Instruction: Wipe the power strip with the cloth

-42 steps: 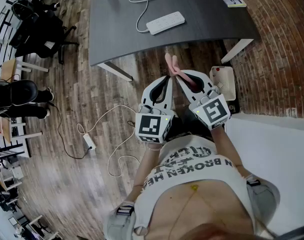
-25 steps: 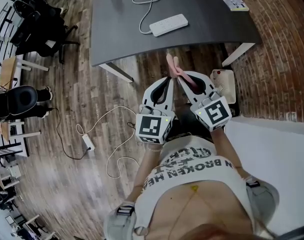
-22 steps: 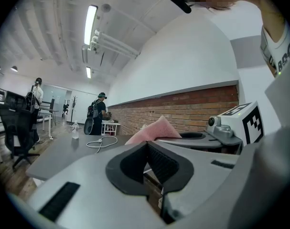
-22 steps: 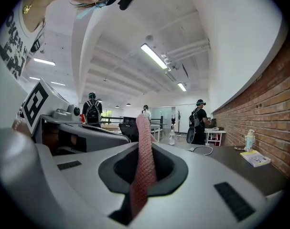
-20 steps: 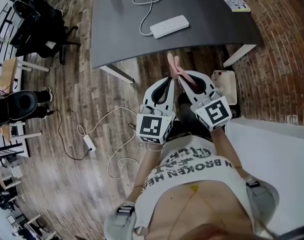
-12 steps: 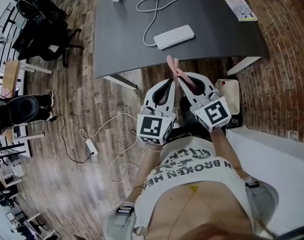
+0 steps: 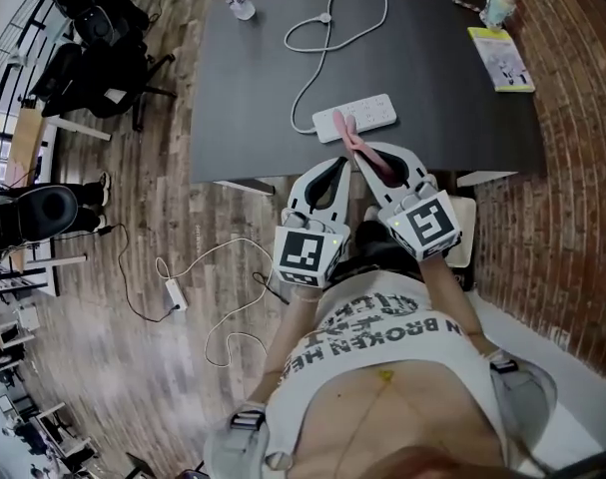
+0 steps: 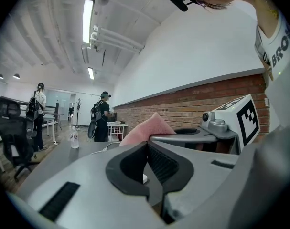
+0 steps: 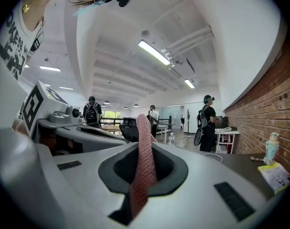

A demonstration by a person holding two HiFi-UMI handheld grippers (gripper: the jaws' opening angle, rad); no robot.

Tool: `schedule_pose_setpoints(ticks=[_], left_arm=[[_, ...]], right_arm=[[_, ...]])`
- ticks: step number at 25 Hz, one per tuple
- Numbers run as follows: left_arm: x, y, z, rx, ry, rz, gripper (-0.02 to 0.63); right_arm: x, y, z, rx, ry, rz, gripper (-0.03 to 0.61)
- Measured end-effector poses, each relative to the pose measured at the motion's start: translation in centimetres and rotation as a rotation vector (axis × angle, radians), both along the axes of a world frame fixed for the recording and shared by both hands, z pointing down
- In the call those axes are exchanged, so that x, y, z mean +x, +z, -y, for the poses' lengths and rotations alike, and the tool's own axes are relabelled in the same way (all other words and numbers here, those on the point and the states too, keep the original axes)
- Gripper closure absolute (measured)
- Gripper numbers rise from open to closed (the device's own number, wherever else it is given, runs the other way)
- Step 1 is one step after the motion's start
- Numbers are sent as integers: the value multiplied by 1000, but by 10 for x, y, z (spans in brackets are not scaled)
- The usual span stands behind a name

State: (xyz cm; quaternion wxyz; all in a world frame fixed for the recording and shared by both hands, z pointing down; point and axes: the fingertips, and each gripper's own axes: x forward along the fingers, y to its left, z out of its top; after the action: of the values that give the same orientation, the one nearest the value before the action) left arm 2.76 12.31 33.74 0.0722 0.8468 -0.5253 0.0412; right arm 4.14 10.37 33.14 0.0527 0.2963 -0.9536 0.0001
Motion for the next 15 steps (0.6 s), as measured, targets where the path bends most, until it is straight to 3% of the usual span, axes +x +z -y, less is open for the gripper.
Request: schedule_pose_setpoints(ticks=[7, 15], left_arm=[[4, 17, 52, -39, -65, -5, 606], [-7, 29, 82, -72, -91, 7, 606]], right_arm=[[5, 13, 55, -37, -79, -40, 561], [0, 32, 84, -82, -97, -50, 561]])
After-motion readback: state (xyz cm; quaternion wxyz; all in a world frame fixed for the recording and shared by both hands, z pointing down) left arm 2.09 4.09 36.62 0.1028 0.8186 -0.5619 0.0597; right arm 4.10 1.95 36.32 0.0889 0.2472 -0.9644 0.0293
